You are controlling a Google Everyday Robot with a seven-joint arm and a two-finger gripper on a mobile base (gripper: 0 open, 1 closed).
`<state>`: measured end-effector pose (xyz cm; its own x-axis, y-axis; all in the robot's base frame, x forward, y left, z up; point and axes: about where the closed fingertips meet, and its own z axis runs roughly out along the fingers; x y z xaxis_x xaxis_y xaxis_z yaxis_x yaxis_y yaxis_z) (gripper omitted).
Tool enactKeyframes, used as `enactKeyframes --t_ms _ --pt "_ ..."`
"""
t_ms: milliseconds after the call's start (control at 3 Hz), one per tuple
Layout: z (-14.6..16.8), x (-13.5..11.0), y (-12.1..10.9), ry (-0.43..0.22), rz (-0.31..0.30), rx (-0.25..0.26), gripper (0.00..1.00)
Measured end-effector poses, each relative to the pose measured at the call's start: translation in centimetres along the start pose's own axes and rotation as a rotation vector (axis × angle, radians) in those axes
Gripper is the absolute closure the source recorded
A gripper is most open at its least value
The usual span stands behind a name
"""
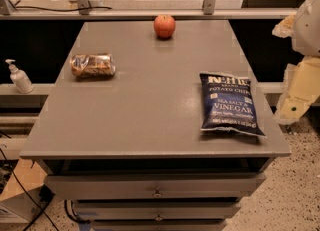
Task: Pick apple
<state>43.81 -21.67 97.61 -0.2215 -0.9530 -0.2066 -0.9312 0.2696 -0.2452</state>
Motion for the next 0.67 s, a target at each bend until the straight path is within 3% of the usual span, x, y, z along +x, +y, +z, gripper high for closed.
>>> enactKeyframes --t_ms 667 --pt "-0.09 -0.31 -0.38 -0.03 0.001 0.011 0.0"
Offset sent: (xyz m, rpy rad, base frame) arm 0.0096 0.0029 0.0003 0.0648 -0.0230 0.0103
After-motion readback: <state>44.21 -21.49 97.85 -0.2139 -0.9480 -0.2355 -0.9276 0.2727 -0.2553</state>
